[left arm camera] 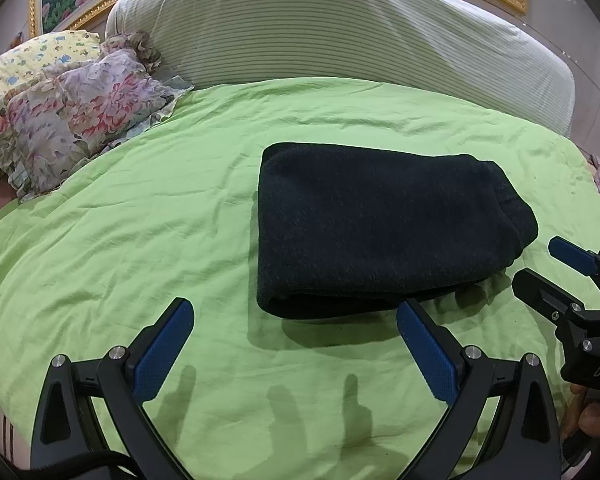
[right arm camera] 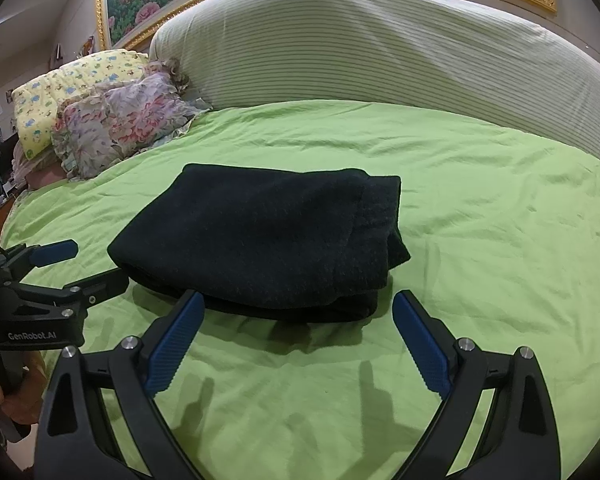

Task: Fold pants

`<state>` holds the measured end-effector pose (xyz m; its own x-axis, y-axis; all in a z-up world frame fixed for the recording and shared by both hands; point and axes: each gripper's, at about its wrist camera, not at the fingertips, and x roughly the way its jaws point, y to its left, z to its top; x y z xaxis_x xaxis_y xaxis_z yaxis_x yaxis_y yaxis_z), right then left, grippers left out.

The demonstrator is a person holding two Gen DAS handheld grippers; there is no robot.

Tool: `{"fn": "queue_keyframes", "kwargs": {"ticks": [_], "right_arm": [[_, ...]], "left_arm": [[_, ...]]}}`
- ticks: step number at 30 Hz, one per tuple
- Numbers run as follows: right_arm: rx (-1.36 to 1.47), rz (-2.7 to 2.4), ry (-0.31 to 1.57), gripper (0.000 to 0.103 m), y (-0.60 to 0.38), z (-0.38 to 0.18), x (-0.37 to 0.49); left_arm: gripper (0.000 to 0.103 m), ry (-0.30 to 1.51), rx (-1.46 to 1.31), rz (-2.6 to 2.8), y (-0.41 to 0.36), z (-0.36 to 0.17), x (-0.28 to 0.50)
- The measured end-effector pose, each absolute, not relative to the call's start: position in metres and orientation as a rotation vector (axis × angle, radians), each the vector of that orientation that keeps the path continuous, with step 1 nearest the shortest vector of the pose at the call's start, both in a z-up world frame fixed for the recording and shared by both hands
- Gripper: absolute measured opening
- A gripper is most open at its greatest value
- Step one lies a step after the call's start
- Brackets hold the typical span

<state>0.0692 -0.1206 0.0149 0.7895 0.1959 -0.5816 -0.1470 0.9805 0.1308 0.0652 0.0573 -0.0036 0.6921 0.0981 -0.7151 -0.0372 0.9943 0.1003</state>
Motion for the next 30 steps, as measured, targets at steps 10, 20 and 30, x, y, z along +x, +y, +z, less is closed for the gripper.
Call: {"fn": "queue_keyframes", "kwargs": {"ticks": [10,20,30], "right_arm": [[0.083,0.188,0.631,0.095,-0.117,0.016,0.068],[0.092,0.194,0.633,0.096,-0.115,0.016,0.069],[0.107,0.188,0.624,0.096,-0.115,0.018,0.067]], "left_arm": [[0.102,0.794,0.052,0.067,0.059,-0.001,0.064],[0.102,0.777,0.054,0.065,0.056,0.003,0.060],[0.102,0.759,0.057,0.072,0.055,0.009,0.059]]}}
